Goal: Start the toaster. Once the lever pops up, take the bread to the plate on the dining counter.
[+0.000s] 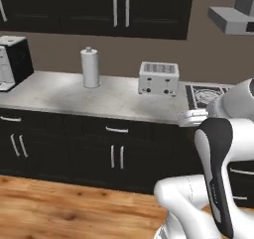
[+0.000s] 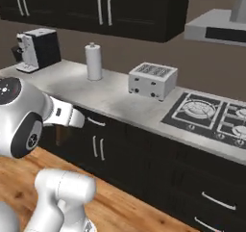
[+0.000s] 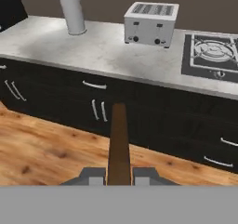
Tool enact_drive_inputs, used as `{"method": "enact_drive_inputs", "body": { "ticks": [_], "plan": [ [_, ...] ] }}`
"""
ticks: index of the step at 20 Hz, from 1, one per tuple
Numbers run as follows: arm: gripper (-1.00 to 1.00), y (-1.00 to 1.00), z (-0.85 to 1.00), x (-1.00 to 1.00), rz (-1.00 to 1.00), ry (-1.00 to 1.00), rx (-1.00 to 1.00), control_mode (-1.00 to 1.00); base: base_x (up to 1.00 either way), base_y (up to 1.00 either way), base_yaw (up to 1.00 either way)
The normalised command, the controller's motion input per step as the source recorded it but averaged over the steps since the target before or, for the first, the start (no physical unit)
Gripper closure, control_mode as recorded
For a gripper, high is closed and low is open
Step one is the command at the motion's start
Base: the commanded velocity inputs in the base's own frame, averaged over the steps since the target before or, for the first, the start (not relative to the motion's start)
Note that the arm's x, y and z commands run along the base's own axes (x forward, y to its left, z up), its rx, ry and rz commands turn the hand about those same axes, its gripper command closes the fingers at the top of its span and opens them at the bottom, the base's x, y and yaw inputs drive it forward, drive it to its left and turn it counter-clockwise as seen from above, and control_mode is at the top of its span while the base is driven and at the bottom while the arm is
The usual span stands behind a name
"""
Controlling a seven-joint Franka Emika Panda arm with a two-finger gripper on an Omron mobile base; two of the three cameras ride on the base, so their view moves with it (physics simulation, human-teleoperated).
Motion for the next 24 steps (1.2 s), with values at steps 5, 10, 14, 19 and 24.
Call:
{"method": "enact_drive_inputs", "body": {
  "ticks": [5, 10, 14, 19, 24],
  "plan": [
    [1.0, 0.0, 0.0, 0.0, 0.0, 0.0, 0.0, 1.0, -0.06, -0.01, 0.99],
    [1.0, 0.0, 0.0, 0.0, 0.0, 0.0, 0.0, 1.0, 0.0, 0.0, 1.0],
    [1.0, 0.0, 0.0, 0.0, 0.0, 0.0, 0.0, 1.0, 0.0, 0.0, 1.0],
    [1.0, 0.0, 0.0, 0.0, 0.0, 0.0, 0.0, 1.0, 0.02, -0.08, 0.96],
    [1.0, 0.0, 0.0, 0.0, 0.0, 0.0, 0.0, 1.0, 0.13, -0.23, 0.9]
  ]
}}
